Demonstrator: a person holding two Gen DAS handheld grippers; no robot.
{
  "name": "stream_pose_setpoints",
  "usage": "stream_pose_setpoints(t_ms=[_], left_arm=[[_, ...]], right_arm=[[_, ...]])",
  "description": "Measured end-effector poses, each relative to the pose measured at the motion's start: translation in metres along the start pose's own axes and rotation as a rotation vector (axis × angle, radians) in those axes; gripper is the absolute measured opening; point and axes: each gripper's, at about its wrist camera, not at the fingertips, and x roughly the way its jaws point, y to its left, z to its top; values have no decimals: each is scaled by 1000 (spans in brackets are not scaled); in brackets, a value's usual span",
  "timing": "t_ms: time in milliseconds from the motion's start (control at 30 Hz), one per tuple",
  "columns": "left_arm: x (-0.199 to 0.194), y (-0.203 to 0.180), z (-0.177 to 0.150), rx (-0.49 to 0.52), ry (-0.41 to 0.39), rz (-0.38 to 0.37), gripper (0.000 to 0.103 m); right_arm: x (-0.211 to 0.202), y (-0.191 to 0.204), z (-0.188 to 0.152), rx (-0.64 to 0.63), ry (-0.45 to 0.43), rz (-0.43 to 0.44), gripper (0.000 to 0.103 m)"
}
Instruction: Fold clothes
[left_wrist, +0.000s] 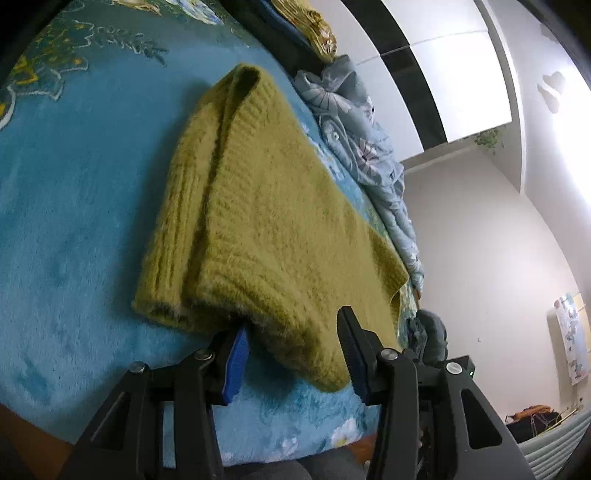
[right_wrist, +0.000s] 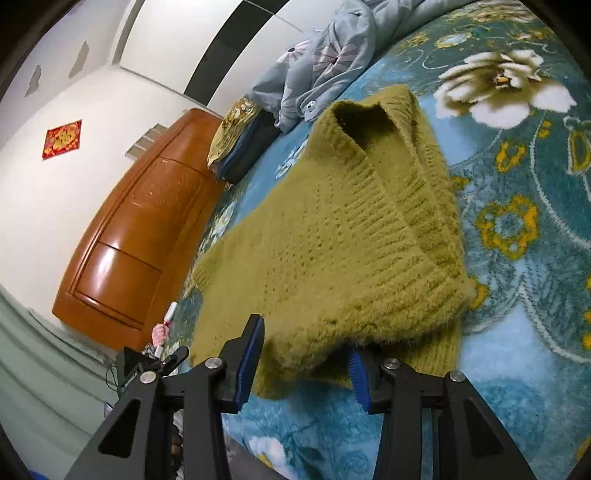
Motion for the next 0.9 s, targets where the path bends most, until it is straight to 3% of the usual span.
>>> stream_pose_setpoints(t_ms=[33, 67, 133, 167, 267, 400, 500, 600, 667, 767, 900], left_arm=[[1, 0, 2, -2, -7, 8, 17], [2, -1, 3, 0, -12, 21, 11], [3, -4, 7, 9, -21, 39, 11], [4, -7, 9, 20, -21, 40, 11], [10, -24, 33, 78, -19, 44, 11], [18, -78, 105, 188, -76, 51, 10], [0, -145, 143, 343, -193, -7, 10], [-25, -169, 141, 450, -277, -50, 11], [-23, -154, 131, 440, -254, -49, 11], [-3, -94, 99, 369, -169, 48, 10], [25, -17, 60, 190, -43, 122, 10]], right_arm=[[0, 1, 1, -3, 0, -6, 44], [0, 1, 2, -7, 0, -16, 42], [-1, 1, 4, -3, -1, -28, 21], [-1, 1, 7, 1, 0, -28, 18], [5, 5, 27, -2, 9, -16, 16], [17, 38, 91, -85, -26, -20, 14], [5, 85, 142, -198, -132, 19, 14], [-14, 123, 156, -321, -230, 70, 14], [-17, 124, 148, -344, -233, 79, 14], [1, 85, 110, -297, -128, 36, 14], [27, 31, 61, -189, 15, -17, 14]])
